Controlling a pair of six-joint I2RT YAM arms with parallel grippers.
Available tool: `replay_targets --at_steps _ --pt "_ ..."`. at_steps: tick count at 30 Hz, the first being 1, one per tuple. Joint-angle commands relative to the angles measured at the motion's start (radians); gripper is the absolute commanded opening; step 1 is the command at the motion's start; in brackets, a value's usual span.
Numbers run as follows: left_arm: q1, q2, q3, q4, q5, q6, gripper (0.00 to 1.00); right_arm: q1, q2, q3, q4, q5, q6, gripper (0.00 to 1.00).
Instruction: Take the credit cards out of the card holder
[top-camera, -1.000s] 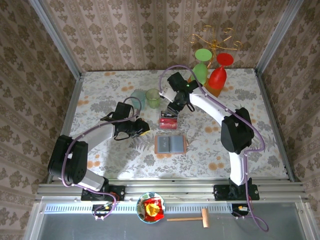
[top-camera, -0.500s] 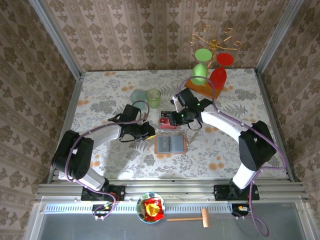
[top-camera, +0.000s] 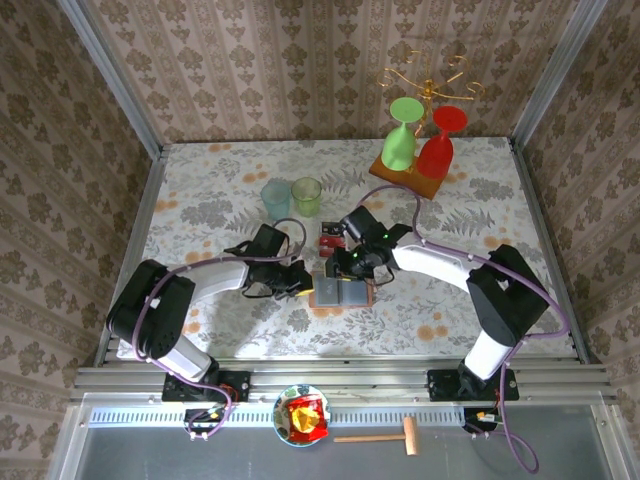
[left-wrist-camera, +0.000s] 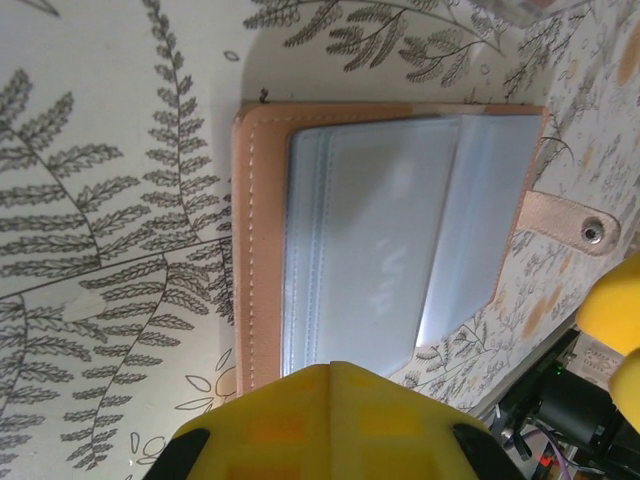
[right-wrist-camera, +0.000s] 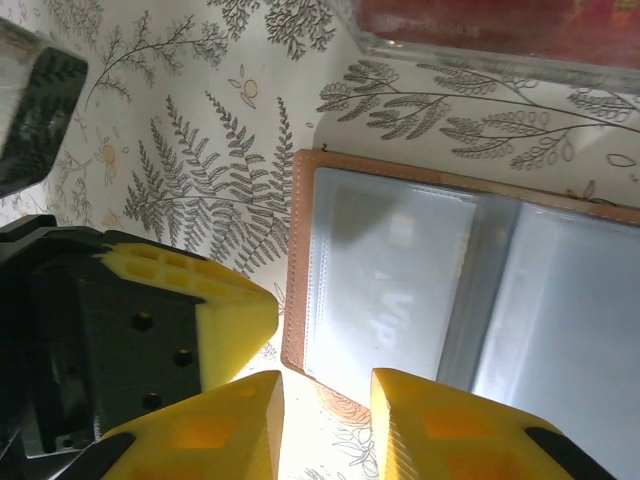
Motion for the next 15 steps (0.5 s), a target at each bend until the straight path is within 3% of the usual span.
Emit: replay_targets --at_steps 1,15 --pt "-0.009 0.013 -0.026 0.025 -0.001 -0.023 0.04 0.011 0.031 -0.008 0.015 -0.027 0.056 0.31" --pt "-0.016 0.037 -0.067 0.038 0.004 -0.017 0.04 0.055 0.124 0.014 0.017 -0.054 0.086 0.39"
